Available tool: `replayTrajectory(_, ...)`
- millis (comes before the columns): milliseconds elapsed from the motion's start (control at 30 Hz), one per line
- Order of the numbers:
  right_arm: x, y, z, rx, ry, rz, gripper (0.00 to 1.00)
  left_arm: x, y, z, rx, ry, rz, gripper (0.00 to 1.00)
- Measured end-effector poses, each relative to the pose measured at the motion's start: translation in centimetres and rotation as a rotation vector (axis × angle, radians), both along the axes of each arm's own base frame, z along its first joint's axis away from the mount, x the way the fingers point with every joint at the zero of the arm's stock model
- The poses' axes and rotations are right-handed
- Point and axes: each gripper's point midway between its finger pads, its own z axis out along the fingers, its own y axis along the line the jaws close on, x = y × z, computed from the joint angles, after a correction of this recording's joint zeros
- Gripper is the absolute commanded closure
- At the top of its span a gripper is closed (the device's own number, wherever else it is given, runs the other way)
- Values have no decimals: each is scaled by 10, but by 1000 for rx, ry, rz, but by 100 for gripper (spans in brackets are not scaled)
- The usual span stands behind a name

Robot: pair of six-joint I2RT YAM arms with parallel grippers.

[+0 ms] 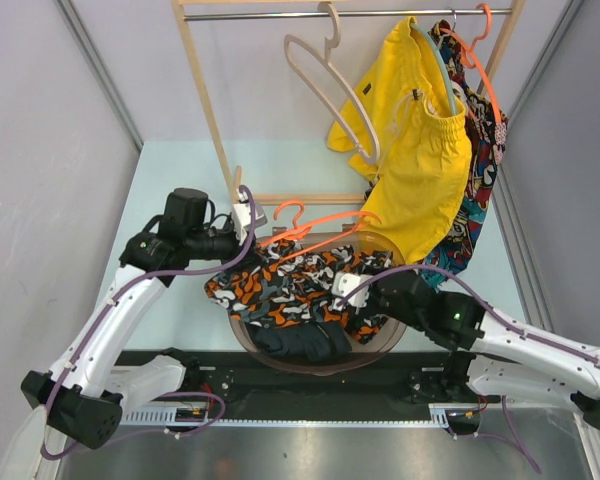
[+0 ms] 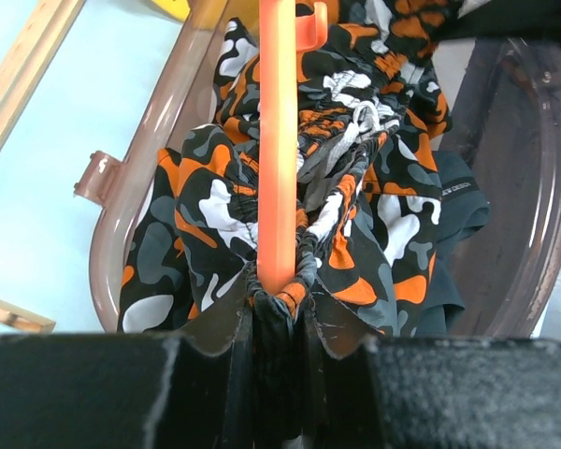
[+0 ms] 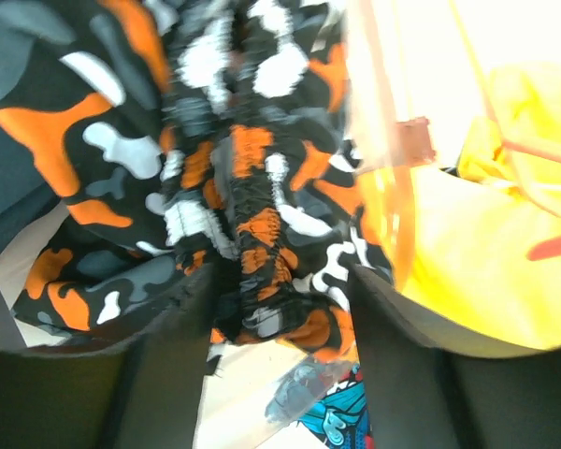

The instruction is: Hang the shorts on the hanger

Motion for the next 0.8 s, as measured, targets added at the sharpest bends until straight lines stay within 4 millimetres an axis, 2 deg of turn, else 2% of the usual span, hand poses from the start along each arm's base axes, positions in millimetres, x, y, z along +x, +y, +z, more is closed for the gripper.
replayTrajectory(167,12,-7,21,91,5,-44,55,-2,-2,1,-10,4,-11,100)
replayTrajectory(333,31,-14,13,82,27,-114,55,-2,-2,1,-12,7,-14,100)
replayTrajectory(367,35,-16,10,77,34,-126,58,-3,-3,1,-15,8,-16,100)
replayTrajectory(400,38,-17,9,74,38,-135,67,-3,-3,1,-16,9,-17,100)
replayTrajectory(467,43,-21,6,75,46,-157,100,-3,-2,2,-22,12,-16,100)
replayTrajectory(633,54,-36,8,119,73,-209,100,1,10,8,-53,15,23,100)
replayTrajectory(733,61,-49,18,197,91,-241,100,-2,19,20,-92,-22,35,100)
replayTrajectory(800,66,-56,28,260,104,-260,100,-11,18,29,-117,-53,7,100)
